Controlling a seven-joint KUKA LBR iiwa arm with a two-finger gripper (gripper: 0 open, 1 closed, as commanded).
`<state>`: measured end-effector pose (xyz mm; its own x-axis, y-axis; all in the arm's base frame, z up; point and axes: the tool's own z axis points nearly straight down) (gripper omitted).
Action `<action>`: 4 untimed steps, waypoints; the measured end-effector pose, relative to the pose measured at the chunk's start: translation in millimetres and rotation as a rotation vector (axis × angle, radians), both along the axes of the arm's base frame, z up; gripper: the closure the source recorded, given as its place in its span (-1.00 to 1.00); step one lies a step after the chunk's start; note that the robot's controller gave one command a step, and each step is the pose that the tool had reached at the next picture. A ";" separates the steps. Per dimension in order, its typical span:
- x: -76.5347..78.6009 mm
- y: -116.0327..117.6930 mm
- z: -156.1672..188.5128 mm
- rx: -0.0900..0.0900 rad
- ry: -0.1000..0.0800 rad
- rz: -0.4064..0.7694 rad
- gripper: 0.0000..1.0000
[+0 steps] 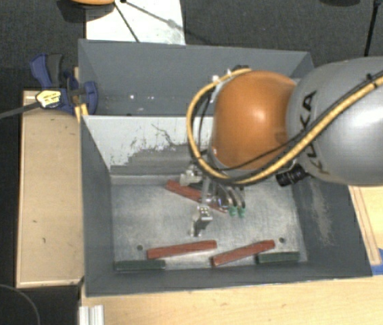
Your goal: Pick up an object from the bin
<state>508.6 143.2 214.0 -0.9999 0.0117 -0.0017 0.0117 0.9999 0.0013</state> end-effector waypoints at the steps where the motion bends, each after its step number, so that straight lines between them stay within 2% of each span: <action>1: 0.0 0.0 0.0 0.000 0.000 0.000 -1.00; 2: -6.0 -1.8 -61.5 0.001 -0.005 0.026 -1.00; 3: -30.3 13.3 -139.6 0.001 -0.004 0.235 1.00; 4: -30.3 13.3 -139.6 0.001 -0.004 0.233 1.00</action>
Offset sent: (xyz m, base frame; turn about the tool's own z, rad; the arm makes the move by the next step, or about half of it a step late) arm -0.0159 -0.0048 -0.1383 -0.0528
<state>478.2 156.5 74.4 -0.9756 -0.2194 -0.0055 -0.2194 0.9756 0.0018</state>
